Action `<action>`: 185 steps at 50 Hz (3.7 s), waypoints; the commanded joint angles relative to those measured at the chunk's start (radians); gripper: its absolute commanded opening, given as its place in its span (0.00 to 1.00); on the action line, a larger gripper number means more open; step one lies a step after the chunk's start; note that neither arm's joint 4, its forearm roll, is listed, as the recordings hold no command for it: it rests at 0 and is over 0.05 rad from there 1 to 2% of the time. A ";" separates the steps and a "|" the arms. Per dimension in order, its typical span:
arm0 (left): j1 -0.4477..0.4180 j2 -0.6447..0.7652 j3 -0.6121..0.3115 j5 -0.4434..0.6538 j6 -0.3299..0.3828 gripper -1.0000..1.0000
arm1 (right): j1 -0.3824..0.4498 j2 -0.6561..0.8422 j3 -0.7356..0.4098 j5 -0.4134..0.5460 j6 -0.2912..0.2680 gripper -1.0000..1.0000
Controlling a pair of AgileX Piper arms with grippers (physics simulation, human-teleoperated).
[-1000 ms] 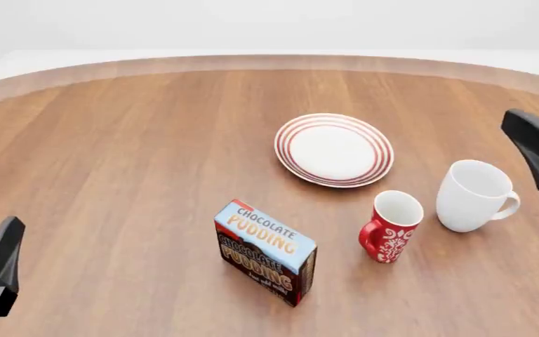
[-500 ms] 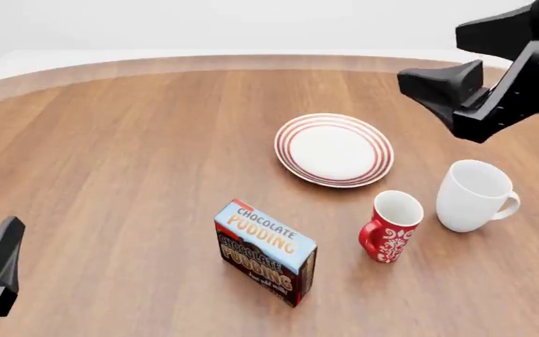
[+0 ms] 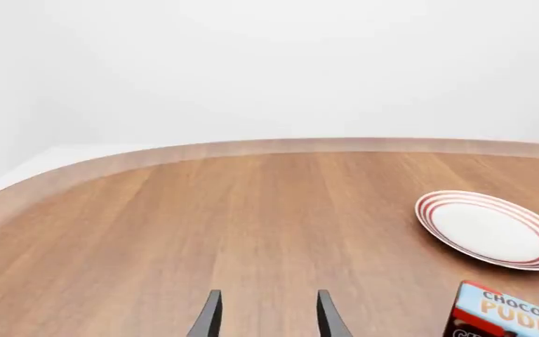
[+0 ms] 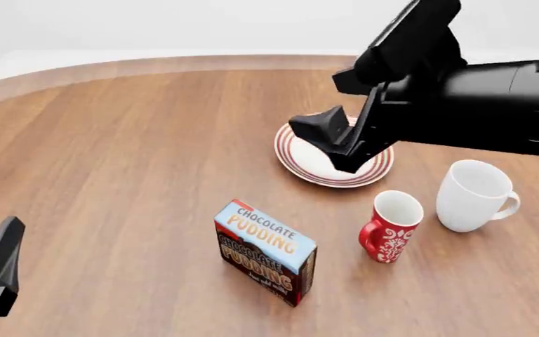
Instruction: Put the chocolate pudding to the right of the plate.
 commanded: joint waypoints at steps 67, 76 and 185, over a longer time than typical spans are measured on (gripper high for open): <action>0.000 0.000 0.000 0.000 0.000 1.00 | 0.149 0.324 0.047 -0.150 0.157 1.00; 0.000 0.000 0.000 0.000 0.000 1.00 | 0.147 0.323 0.063 -0.161 0.168 1.00; 0.000 0.000 0.000 0.000 0.000 1.00 | 0.153 0.589 0.125 -0.356 0.338 1.00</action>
